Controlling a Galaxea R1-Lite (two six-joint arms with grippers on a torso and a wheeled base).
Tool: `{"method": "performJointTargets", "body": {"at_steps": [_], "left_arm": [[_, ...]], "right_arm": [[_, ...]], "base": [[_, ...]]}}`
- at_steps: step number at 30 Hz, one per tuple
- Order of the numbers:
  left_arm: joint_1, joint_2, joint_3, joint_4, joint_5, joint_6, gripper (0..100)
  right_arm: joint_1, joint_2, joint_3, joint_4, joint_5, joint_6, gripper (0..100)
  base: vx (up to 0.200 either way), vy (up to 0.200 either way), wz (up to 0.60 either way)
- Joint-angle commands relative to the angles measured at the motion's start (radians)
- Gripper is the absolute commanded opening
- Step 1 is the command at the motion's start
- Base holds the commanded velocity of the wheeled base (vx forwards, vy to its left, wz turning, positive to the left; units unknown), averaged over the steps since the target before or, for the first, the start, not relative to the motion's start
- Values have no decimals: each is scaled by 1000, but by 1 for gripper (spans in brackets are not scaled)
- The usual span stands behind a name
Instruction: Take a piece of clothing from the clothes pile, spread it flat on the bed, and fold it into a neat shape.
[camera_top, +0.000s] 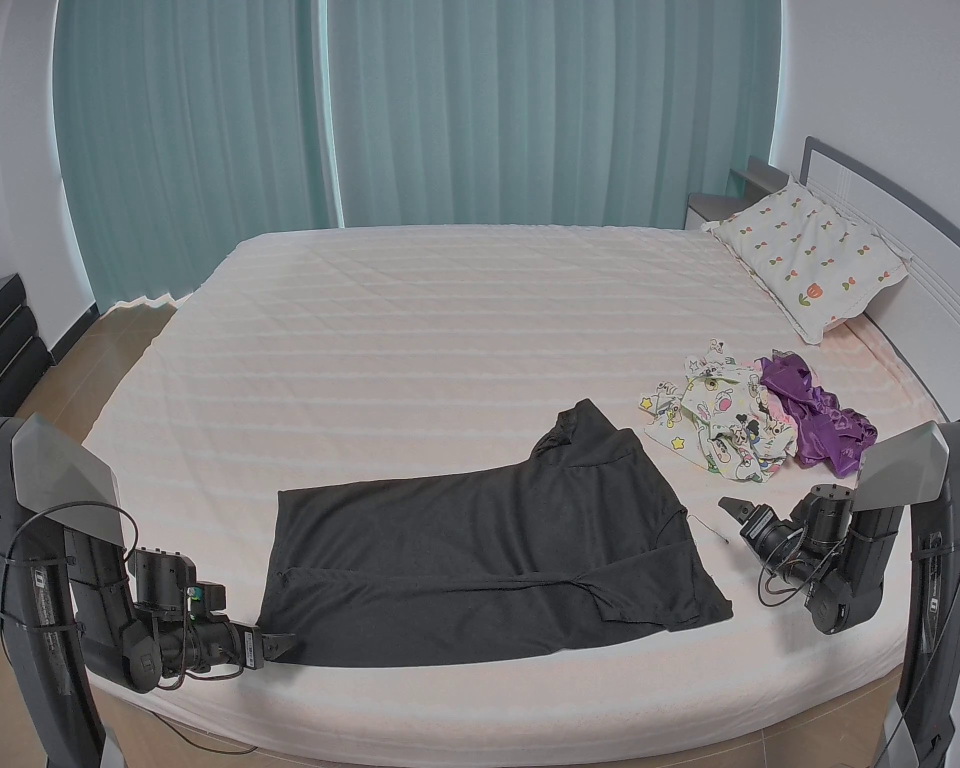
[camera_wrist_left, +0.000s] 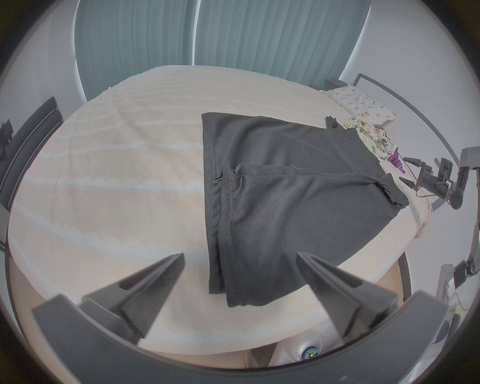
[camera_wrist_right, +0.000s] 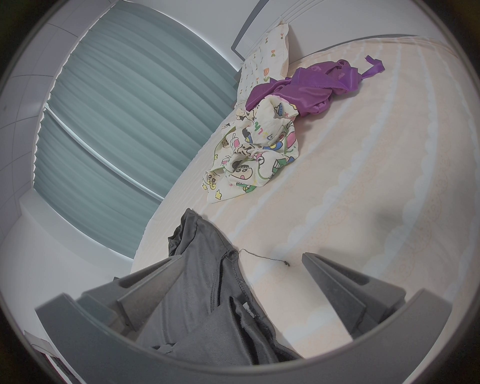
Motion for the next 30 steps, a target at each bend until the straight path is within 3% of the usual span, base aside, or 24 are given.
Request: {"method": "performJointTargets", "body": {"at_steps": [1, 18, 30], "left_arm": [[1, 6, 13, 3, 0, 13, 0], [6, -1, 100, 3, 74, 126, 0], [1, 0, 53, -2, 102, 122, 0]], "right_arm": [[0, 2, -2, -10, 0, 0, 100], [0, 2, 0, -10, 0, -1, 100], [1, 3, 0, -10, 0, -1, 100]], "base": [[0, 0, 0], [0, 0, 0], [0, 0, 0]]}}
